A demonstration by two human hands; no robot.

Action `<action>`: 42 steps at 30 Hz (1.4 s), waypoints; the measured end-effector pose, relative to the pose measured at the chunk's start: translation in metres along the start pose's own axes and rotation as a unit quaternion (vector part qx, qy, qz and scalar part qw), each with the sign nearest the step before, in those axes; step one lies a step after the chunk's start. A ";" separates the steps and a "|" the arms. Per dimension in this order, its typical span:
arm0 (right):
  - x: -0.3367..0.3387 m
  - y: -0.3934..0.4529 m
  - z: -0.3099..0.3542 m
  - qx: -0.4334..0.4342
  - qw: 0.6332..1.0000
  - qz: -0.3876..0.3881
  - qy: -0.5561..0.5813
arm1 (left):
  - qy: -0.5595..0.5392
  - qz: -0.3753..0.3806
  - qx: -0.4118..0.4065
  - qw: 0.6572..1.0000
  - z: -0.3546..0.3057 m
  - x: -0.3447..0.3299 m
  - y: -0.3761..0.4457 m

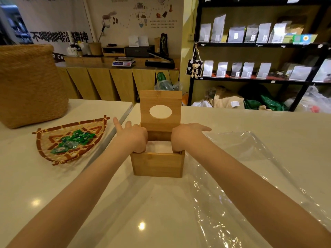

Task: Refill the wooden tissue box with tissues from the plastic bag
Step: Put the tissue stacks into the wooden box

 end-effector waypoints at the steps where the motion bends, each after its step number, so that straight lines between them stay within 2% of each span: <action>1: 0.001 -0.001 0.000 -0.001 1.000 0.004 -0.005 | 0.004 -0.001 -0.002 1.000 -0.001 0.001 -0.001; 3: 0.000 -0.001 0.000 0.006 1.000 0.014 0.017 | -0.001 0.011 -0.006 1.000 -0.002 0.000 -0.002; 5: 0.001 -0.003 0.000 0.042 0.993 0.011 0.113 | -0.031 0.039 -0.007 0.999 0.000 -0.002 -0.005; 7: 0.008 -0.011 -0.004 0.106 0.969 -0.003 0.222 | -0.068 0.039 0.006 0.997 0.005 0.007 -0.015; 10: 0.022 -0.040 -0.035 0.163 0.926 -0.043 0.339 | -0.124 -0.058 -0.001 0.991 0.000 0.053 -0.050; 12: 0.029 -0.064 -0.070 0.159 0.898 -0.087 0.401 | -0.195 -0.161 -0.091 0.963 -0.029 0.092 -0.095; 14: 0.030 -0.088 -0.104 0.151 0.871 -0.128 0.450 | -0.240 -0.228 -0.232 0.914 -0.072 0.119 -0.146; 17: 0.018 -0.125 -0.150 0.117 0.843 -0.169 0.497 | -0.206 -0.198 -0.440 0.851 -0.146 0.119 -0.198; 19: 0.003 -0.149 -0.176 0.089 0.841 -0.187 0.500 | -0.157 -0.149 -0.532 0.819 -0.192 0.102 -0.210; 21: -0.019 -0.169 -0.198 0.060 0.847 -0.186 0.494 | -0.152 -0.106 -0.588 0.787 -0.231 0.084 -0.213; 22: -0.031 -0.178 -0.208 0.047 0.849 -0.182 0.494 | -0.149 -0.106 -0.601 0.778 -0.247 0.076 -0.210; 26: -0.083 -0.208 -0.238 0.002 0.849 -0.198 0.490 | -0.093 -0.186 -0.614 0.762 -0.283 0.054 -0.196; 29: -0.121 -0.223 -0.241 -0.012 0.850 -0.196 0.489 | -0.055 -0.183 -0.629 0.754 -0.296 0.035 -0.191; 33: -0.150 -0.232 -0.227 0.011 0.868 -0.180 0.463 | -0.029 -0.196 -0.634 0.748 -0.305 0.018 -0.192; 37: -0.159 -0.240 -0.215 0.039 0.866 -0.197 0.458 | -0.066 -0.222 -0.635 0.737 -0.304 0.022 -0.194; 42: -0.167 -0.243 -0.183 0.098 0.894 -0.218 0.379 | -0.112 -0.212 -0.638 0.732 -0.305 0.022 -0.190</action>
Point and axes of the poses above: each hand's wrist, its own y-axis towards the middle knuckle, its own x-axis out of the back of the hand, z = x × y, the point moved 9 cm from there along y, towards the middle knuckle, and after that the axes turned 8 degrees about y, right-handed, at the moved point
